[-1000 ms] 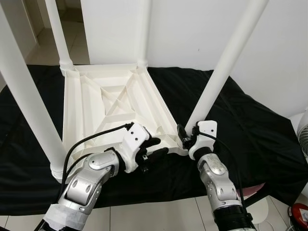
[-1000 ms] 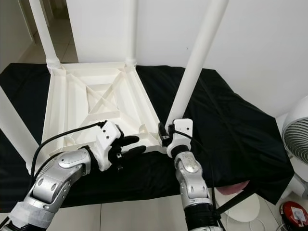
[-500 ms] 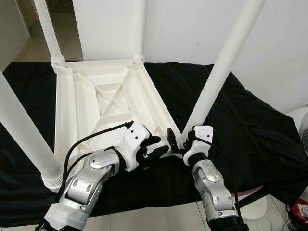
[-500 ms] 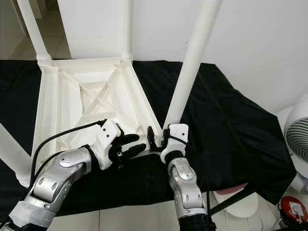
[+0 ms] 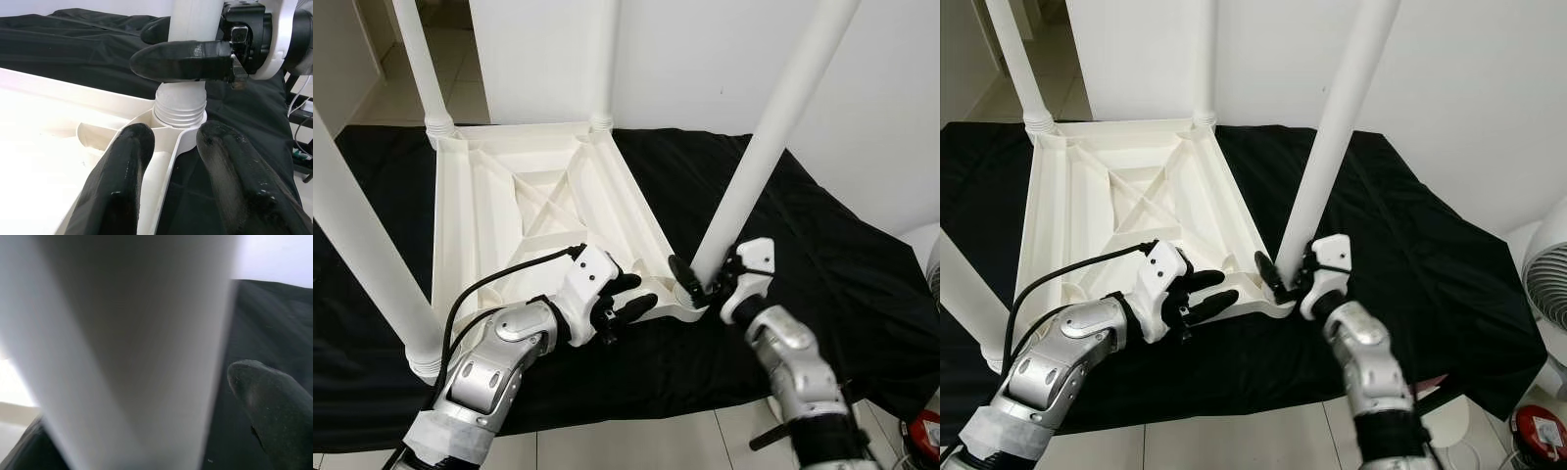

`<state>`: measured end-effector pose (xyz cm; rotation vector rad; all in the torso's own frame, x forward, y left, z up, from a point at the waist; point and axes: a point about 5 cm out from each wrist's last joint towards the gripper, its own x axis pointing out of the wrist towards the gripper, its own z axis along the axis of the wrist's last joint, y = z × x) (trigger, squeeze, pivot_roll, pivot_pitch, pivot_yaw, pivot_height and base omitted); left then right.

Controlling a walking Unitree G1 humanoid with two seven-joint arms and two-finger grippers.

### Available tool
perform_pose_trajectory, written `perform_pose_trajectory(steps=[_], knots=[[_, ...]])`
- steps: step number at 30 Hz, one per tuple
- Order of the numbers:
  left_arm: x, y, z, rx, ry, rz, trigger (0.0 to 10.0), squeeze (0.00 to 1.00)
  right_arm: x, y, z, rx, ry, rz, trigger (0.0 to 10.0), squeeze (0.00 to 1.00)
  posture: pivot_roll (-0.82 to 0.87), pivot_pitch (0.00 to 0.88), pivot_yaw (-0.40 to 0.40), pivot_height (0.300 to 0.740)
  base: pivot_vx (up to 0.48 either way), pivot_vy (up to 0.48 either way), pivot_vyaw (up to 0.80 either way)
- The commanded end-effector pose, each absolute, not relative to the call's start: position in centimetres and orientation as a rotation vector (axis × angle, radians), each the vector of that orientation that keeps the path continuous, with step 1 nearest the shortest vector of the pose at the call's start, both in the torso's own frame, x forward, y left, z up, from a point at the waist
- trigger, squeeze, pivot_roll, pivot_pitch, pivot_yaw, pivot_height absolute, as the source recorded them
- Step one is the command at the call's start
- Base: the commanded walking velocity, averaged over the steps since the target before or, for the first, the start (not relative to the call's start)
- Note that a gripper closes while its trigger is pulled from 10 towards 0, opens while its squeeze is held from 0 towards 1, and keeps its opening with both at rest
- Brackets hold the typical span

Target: Building children table

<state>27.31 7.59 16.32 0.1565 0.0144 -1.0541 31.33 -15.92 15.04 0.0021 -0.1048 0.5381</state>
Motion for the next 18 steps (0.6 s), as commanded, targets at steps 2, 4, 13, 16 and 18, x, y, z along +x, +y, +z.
perform_pose_trajectory(steps=[2,4,13,16,18], knots=[[27.34,7.7,16.29,0.161,0.01,-1.034,10.0,0.0,31.34,-16.11,14.86,-0.014,-0.095,0.58,10.0,1.0,0.06,0.011,-0.085,0.74,0.0,0.0,0.0],[27.34,7.7,16.29,0.161,0.01,-1.034,10.0,0.0,31.34,-16.11,14.86,-0.014,-0.095,0.58,10.0,1.0,0.06,0.011,-0.085,0.74,0.0,0.0,0.0],[27.5,7.45,16.43,0.175,0.007,-1.045,10.0,0.0,32.01,-15.36,14.49,-0.126,-0.042,0.806,10.0,0.0,0.06,0.002,-0.076,0.74,0.0,0.0,0.0],[27.5,7.44,16.43,0.174,0.007,-1.046,10.0,0.0,32.16,-15.26,14.38,-0.132,-0.035,0.825,10.0,0.0,0.06,0.002,-0.076,0.74,0.0,0.0,0.0],[27.5,7.43,16.44,0.173,0.007,-1.047,10.0,0.0,32.26,-15.17,14.28,-0.135,-0.029,0.84,10.0,0.0,0.06,0.002,-0.076,0.74,0.0,0.0,0.0]])
